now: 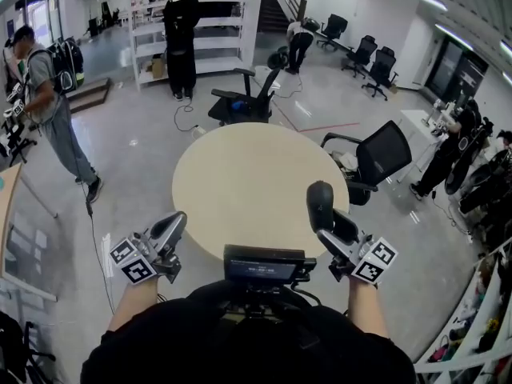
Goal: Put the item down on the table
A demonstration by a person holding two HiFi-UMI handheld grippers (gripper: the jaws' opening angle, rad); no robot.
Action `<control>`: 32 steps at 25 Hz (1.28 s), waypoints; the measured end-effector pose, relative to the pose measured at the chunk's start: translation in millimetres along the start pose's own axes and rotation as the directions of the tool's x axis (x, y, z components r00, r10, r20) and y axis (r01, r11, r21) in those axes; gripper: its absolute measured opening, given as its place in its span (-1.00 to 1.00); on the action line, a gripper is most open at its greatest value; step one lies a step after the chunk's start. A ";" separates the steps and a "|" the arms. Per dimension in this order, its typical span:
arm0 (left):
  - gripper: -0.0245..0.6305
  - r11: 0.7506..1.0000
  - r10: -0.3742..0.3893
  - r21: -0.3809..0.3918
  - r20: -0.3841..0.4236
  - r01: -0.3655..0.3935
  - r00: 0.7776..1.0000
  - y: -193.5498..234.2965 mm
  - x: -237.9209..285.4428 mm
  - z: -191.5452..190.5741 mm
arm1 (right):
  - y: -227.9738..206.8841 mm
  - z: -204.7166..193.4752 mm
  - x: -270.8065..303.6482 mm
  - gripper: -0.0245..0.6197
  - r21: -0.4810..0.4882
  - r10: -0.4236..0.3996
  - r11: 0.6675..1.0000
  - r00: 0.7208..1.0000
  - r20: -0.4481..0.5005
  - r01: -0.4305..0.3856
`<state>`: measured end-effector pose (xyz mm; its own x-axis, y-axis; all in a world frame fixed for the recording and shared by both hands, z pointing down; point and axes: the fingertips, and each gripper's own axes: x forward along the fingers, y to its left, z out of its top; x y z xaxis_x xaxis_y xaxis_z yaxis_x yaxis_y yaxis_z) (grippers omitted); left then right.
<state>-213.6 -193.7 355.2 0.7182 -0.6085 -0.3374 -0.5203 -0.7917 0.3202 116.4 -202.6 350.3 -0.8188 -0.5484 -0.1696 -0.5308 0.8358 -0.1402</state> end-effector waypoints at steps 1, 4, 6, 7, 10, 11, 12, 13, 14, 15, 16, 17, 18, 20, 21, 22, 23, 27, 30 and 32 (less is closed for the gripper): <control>-0.92 1.000 -0.003 -0.006 -0.003 0.003 1.000 12.6 0.0 1.7 | -4.0 -3.1 9.7 -0.03 0.002 -0.009 1.000 1.000 -0.003 0.009; -0.92 1.000 -0.010 -0.027 -0.015 0.009 1.000 48.0 -3.8 4.6 | -9.8 -15.4 36.7 -0.03 0.010 -0.032 0.999 0.999 -0.015 0.032; -0.92 0.999 -0.030 -0.045 -0.030 0.028 0.999 61.9 -4.9 7.1 | -4.6 -20.4 47.0 -0.03 0.016 -0.055 0.998 0.998 -0.021 0.055; -0.92 0.998 -0.039 -0.052 -0.036 0.037 0.999 67.6 -3.0 7.8 | -4.5 -22.1 51.1 -0.03 0.020 -0.062 0.998 0.998 -0.024 0.062; -0.92 0.997 -0.048 -0.062 -0.041 0.045 0.998 86.5 13.6 4.4 | -22.5 -27.3 61.6 -0.03 0.030 -0.068 0.997 0.997 -0.037 0.069; -0.92 0.997 -0.048 -0.066 -0.043 0.045 0.998 91.7 19.7 2.0 | -30.5 -28.5 63.2 -0.03 0.033 -0.071 0.997 0.997 -0.039 0.072; -0.92 0.997 -0.047 -0.070 -0.047 0.043 0.998 95.7 25.2 -0.7 | -38.3 -29.3 63.5 -0.03 0.037 -0.074 0.997 0.997 -0.039 0.075; -0.92 0.996 -0.044 -0.073 -0.052 0.040 0.998 99.0 30.4 -4.0 | -46.4 -30.1 62.9 -0.03 0.042 -0.076 0.996 0.996 -0.037 0.077; -0.92 0.997 -0.039 -0.075 -0.058 0.035 0.998 101.8 35.9 -7.8 | -55.3 -31.1 61.9 -0.03 0.048 -0.076 0.996 0.997 -0.034 0.078; -0.92 0.997 -0.032 -0.074 -0.063 0.028 0.997 104.7 42.0 -11.8 | -65.1 -32.4 61.1 -0.03 0.054 -0.073 0.996 0.997 -0.031 0.075; -0.92 0.997 -0.024 -0.070 -0.067 0.020 0.997 107.7 48.4 -15.3 | -75.4 -34.2 61.1 -0.03 0.060 -0.067 0.996 0.997 -0.028 0.069; -0.92 0.998 -0.016 -0.062 -0.069 0.012 0.997 110.6 54.8 -18.0 | -85.6 -36.2 62.0 -0.03 0.064 -0.057 0.996 0.998 -0.026 0.059; -0.92 0.999 -0.006 -0.051 -0.068 0.002 0.998 113.4 60.6 -19.7 | -95.5 -38.2 64.0 -0.03 0.067 -0.043 0.997 0.999 -0.025 0.045; -0.92 0.999 0.023 -0.031 -0.053 -0.025 0.998 118.9 72.7 -20.1 | -116.2 -39.8 69.8 -0.03 0.070 -0.010 0.997 1.000 -0.024 0.011; -0.92 0.999 0.038 -0.031 -0.042 -0.040 0.998 120.8 81.3 -20.3 | -127.8 -38.1 71.6 -0.03 0.072 0.006 0.997 1.000 -0.023 -0.004; -0.92 0.998 0.049 -0.037 -0.031 -0.050 0.998 121.1 92.4 -21.9 | -140.7 -34.4 71.4 -0.03 0.071 0.019 0.997 1.000 -0.020 -0.018; -0.92 0.998 0.055 -0.043 -0.023 -0.055 0.998 119.6 105.7 -25.3 | -155.0 -29.1 69.0 -0.03 0.068 0.033 0.997 0.999 -0.017 -0.032; -0.92 0.995 0.093 -0.022 -0.009 -0.093 0.996 108.5 156.0 -43.2 | -215.2 -9.2 56.1 -0.03 0.057 0.092 0.994 0.996 -0.001 -0.091; -0.92 0.992 0.125 -0.011 -0.014 -0.125 0.992 104.1 176.6 -51.8 | -242.1 -5.7 51.8 -0.03 0.073 0.126 0.989 0.992 0.010 -0.126; -0.92 0.990 0.141 0.000 -0.025 -0.141 0.990 103.6 186.9 -55.6 | -254.7 -8.0 50.8 -0.03 0.082 0.144 0.986 0.990 0.013 -0.144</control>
<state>-107.5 -386.4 374.6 0.6494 -0.7122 -0.2664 -0.6160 -0.6982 0.3649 208.2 -443.1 385.1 -0.8838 -0.4228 -0.2004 -0.3872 0.9013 -0.1942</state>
